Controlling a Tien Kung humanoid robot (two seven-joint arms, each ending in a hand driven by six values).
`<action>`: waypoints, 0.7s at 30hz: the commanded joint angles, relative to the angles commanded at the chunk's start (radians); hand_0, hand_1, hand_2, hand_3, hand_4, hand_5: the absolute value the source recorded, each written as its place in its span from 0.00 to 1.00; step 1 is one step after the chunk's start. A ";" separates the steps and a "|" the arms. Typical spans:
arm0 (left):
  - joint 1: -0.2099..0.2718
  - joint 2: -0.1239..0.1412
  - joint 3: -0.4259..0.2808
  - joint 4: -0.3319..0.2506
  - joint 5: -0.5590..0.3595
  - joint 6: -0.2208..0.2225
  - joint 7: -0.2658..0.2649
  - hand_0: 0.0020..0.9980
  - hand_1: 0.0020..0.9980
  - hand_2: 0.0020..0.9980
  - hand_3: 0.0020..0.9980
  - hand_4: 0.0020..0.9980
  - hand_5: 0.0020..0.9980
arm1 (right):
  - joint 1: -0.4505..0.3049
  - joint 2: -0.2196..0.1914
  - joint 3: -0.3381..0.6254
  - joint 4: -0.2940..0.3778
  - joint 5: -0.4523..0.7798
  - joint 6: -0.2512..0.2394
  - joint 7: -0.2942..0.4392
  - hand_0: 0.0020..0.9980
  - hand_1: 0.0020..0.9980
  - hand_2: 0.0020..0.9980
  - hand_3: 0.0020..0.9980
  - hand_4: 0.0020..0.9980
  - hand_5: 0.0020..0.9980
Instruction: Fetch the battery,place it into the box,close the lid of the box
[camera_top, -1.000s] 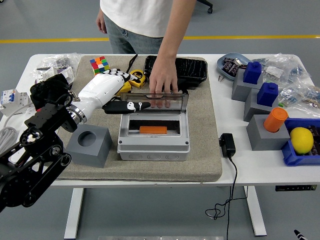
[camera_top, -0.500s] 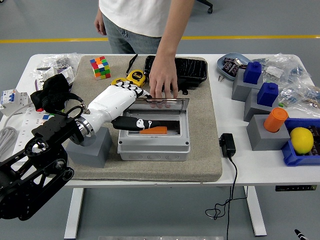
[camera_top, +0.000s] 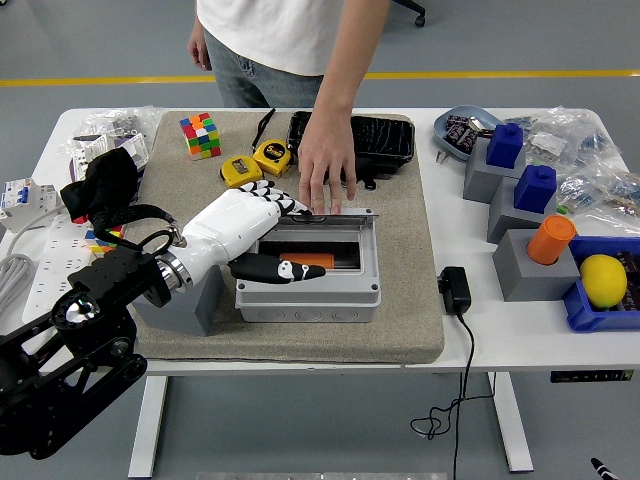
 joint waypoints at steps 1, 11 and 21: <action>0.003 0.002 0.004 -0.003 0.002 -0.001 0.001 0.91 0.88 0.80 0.74 1.00 1.00 | 0.000 0.000 0.000 0.000 0.000 0.000 0.000 0.80 0.79 0.77 0.77 1.00 1.00; 0.020 0.018 0.051 -0.017 0.014 -0.009 0.010 0.91 0.88 0.80 0.75 1.00 1.00 | 0.000 0.000 0.004 -0.001 -0.001 0.001 -0.001 0.80 0.79 0.77 0.77 1.00 1.00; 0.024 0.000 -0.019 -0.062 -0.042 0.032 -0.017 0.91 0.88 0.79 0.74 1.00 1.00 | 0.003 0.002 0.008 -0.001 -0.004 0.001 -0.001 0.80 0.79 0.77 0.77 1.00 1.00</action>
